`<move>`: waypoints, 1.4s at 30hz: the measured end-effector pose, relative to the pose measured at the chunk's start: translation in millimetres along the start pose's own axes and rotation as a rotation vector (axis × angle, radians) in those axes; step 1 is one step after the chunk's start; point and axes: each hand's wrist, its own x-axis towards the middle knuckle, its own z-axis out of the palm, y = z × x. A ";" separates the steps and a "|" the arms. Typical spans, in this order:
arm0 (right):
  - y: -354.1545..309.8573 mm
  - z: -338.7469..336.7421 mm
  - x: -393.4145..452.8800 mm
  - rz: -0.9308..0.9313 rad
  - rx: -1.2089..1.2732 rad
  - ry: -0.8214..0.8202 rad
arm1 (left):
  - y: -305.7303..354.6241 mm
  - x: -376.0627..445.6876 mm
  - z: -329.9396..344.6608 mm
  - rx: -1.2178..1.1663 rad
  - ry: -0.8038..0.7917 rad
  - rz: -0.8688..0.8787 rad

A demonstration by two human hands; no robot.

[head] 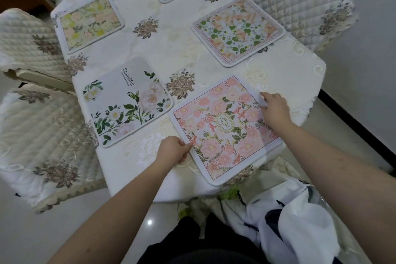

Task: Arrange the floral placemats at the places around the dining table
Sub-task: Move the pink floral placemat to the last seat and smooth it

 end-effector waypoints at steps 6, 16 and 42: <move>-17.0 9.7 -3.5 -0.059 0.032 0.043 | 3.4 -2.4 4.9 0.091 0.221 0.047; -84.3 50.6 -10.7 -0.336 -0.021 -0.055 | 28.0 34.8 4.5 0.127 0.473 0.472; -115.2 110.3 16.0 -0.511 -0.300 -0.097 | 19.5 79.6 38.6 0.475 0.392 0.489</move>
